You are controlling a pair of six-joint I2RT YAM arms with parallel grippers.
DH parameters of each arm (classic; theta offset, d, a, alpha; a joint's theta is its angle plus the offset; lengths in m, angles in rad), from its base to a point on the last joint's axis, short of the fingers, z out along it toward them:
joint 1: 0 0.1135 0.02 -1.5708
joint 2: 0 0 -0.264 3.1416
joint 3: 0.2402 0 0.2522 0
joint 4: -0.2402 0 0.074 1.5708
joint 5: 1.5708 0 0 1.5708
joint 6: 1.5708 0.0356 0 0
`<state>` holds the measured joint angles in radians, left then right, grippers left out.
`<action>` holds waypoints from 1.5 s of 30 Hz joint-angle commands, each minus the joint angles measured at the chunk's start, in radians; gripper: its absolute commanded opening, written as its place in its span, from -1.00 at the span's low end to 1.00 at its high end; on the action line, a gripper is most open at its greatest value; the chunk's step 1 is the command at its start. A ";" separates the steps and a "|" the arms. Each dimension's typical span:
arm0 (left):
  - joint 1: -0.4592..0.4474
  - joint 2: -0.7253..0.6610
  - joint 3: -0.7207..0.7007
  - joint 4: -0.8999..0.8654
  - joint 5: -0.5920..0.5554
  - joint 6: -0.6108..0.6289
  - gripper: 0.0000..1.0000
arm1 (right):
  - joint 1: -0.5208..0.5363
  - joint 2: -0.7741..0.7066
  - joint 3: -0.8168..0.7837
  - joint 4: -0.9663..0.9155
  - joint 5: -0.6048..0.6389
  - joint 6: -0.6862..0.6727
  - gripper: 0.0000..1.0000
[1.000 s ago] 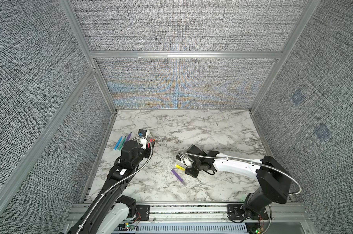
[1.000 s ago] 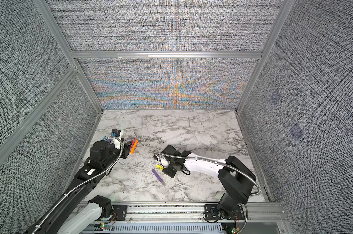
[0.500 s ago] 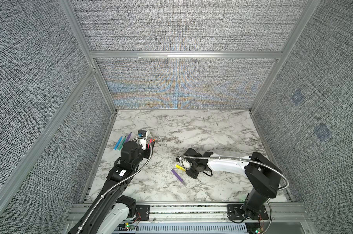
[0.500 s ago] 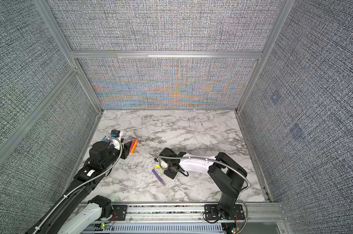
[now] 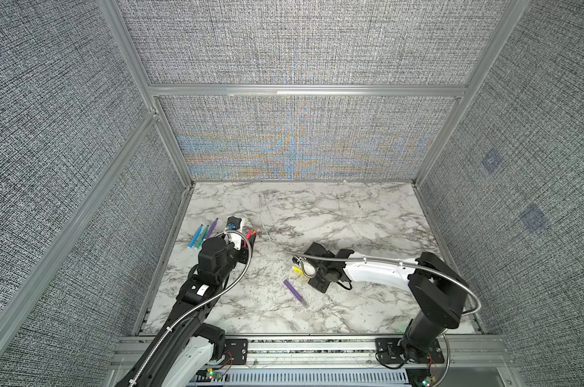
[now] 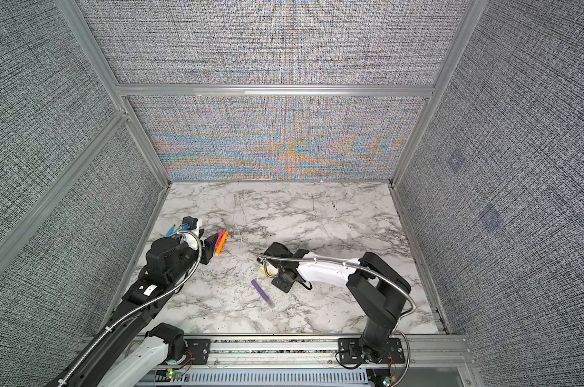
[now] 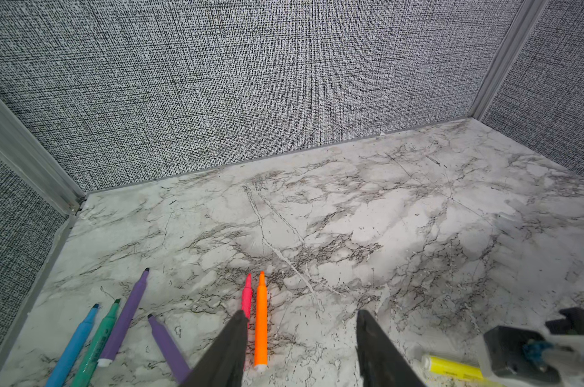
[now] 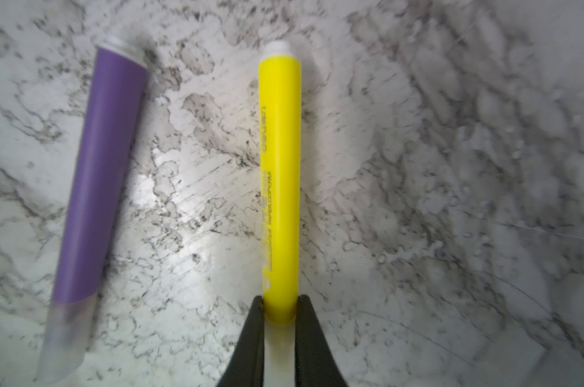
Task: Remove pen caps from pens
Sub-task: Pick up the pen from the center of the table, then turn over the pen.
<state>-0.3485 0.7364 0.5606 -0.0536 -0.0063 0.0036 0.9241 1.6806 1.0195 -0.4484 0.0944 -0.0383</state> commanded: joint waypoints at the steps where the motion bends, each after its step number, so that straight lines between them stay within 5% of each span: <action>1: -0.013 -0.017 -0.020 0.108 0.025 0.061 0.04 | -0.047 -0.096 0.003 0.014 -0.007 0.048 -0.94; 6: -0.077 -0.073 -0.107 0.246 0.014 0.192 0.04 | -0.158 -0.263 -0.006 0.017 -0.211 0.104 -0.97; 12: -0.233 -0.087 -0.179 0.401 -0.115 0.404 0.07 | -0.168 -0.354 0.067 -0.067 -0.293 0.119 -0.99; 17: -0.392 -0.025 -0.230 0.593 -0.328 0.638 0.09 | -0.162 -0.379 0.127 -0.132 -0.282 0.118 -1.00; 23: -0.545 0.029 -0.319 0.913 -0.422 0.916 0.08 | -0.147 -0.399 0.163 -0.190 -0.230 0.118 -1.00; 27: -0.679 0.165 -0.362 1.170 -0.502 1.164 0.09 | -0.118 -0.398 0.174 -0.210 -0.208 0.127 -1.00; 33: -0.785 0.582 -0.335 1.681 -0.675 1.611 0.09 | -0.081 -0.370 0.222 -0.272 -0.184 0.129 -1.00; 39: -0.828 0.769 -0.250 1.681 -0.687 1.648 0.05 | -0.073 -0.373 0.218 -0.282 -0.141 0.135 -1.00; 45: -0.838 0.761 -0.243 1.681 -0.682 1.659 0.03 | -0.068 -0.362 0.220 -0.292 -0.155 0.125 -1.00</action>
<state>-1.1816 1.5085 0.3088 1.5383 -0.6857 1.6405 0.8509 1.3125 1.2327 -0.7261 -0.0570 0.0891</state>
